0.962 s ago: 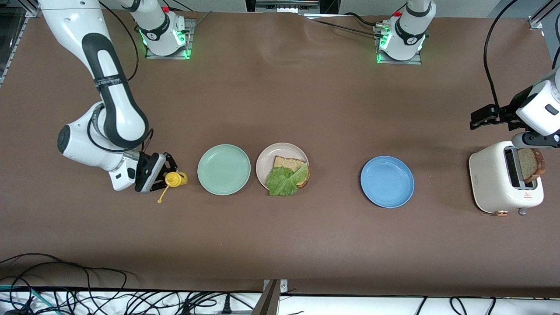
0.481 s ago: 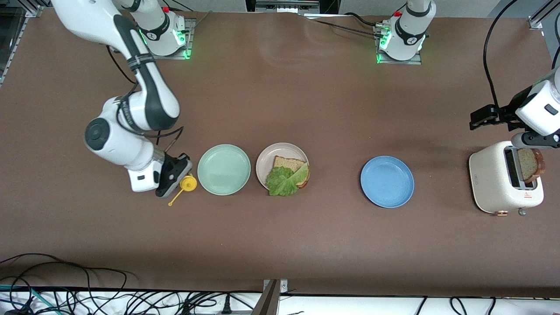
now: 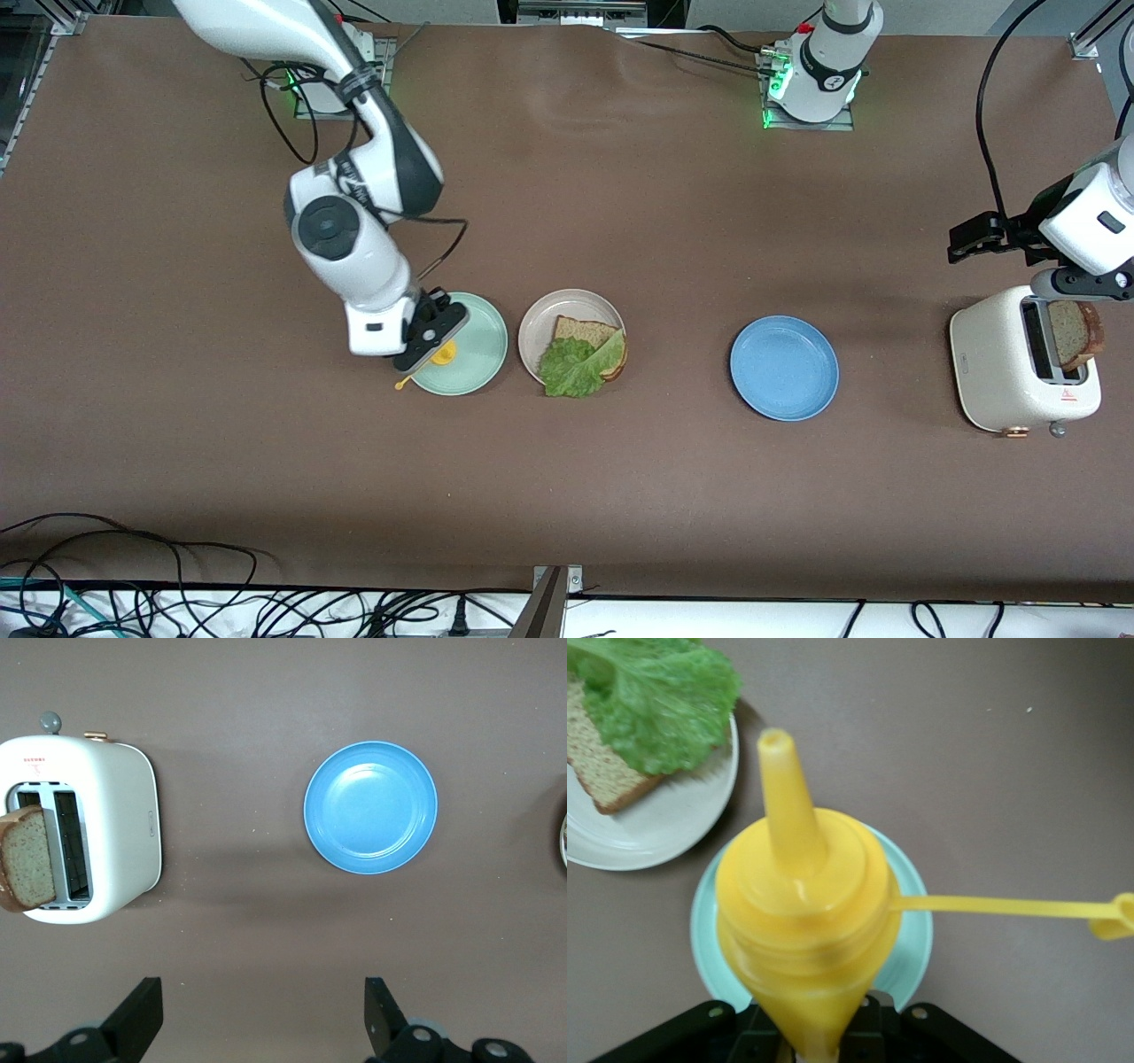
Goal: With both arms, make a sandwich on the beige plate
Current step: 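Lift the mustard bottle with the right gripper toward the beige plate, then hold the mustard bottle tip over the lettuce with the right gripper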
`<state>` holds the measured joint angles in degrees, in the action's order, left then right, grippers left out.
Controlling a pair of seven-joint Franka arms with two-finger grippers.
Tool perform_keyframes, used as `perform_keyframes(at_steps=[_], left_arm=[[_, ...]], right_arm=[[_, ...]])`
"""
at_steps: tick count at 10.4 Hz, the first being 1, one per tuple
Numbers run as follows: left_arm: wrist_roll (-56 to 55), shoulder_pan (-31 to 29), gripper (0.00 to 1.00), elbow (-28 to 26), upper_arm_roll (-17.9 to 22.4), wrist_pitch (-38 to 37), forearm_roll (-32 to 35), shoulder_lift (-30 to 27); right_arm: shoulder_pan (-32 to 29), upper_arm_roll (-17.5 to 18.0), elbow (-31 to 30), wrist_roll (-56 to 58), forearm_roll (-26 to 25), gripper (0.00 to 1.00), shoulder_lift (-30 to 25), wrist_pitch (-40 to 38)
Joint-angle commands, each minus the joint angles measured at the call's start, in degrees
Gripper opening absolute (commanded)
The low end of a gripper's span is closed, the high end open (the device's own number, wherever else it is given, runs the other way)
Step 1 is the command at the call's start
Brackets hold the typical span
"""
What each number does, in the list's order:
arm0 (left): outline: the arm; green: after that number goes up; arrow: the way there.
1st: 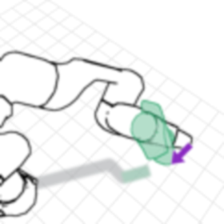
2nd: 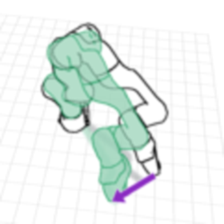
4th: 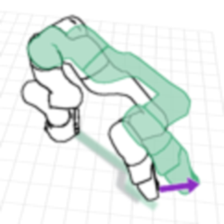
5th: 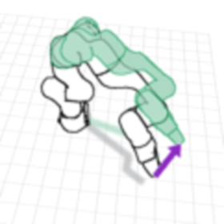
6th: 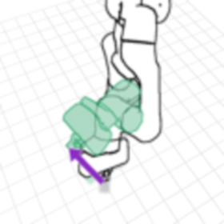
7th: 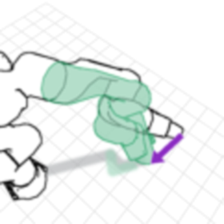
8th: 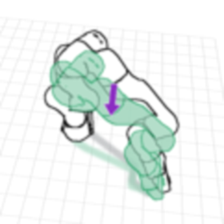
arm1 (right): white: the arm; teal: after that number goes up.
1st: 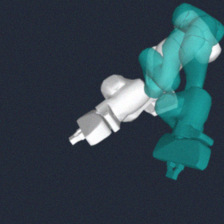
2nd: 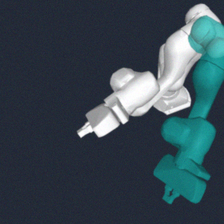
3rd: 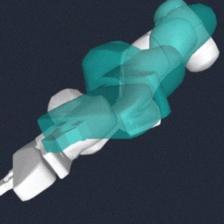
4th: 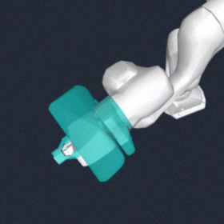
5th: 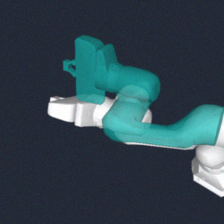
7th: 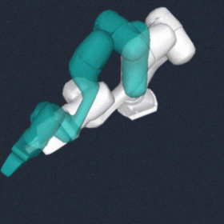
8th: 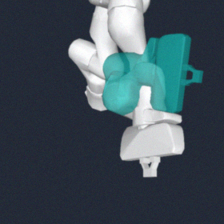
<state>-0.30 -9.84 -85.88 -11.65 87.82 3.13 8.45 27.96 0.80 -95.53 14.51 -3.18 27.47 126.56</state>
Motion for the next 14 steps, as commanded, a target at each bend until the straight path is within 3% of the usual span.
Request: perform_keyframes(at_steps=[1, 4, 6, 8, 14], left_arm=[[-0.5, -0.1, 1.0, -0.6, -0.1, 0.2, 0.1, -0.7], [-1.5, 0.0, 1.0, -0.6, -0.1, 0.2, 0.1, -0.8], [-1.5, 0.1, 1.0, -0.6, -0.2, 0.2, 0.2, -0.8], [-1.5, 0.1, 1.0, -0.5, -0.2, 0.2, 0.2, -0.7], [-1.6, -0.4, 1.0, -0.3, 0.0, 0.3, 0.2, -0.6]], right_arm=[[5.7, -1.2, 6.7, -10.2, -4.8, 0.0, 3.1, -7.3], [16.0, -9.2, 15.0, -15.5, -5.8, 0.0, 8.3, -15.2], [23.3, -16.6, 23.7, -15.4, -5.1, 0.0, 14.4, -22.6], [27.3, -19.8, 26.8, -15.3, -5.1, 0.0, 17.3, -27.2], [28.4, -20.2, 34.2, -15.0, -3.9, 0.0, 25.5, -28.0]])
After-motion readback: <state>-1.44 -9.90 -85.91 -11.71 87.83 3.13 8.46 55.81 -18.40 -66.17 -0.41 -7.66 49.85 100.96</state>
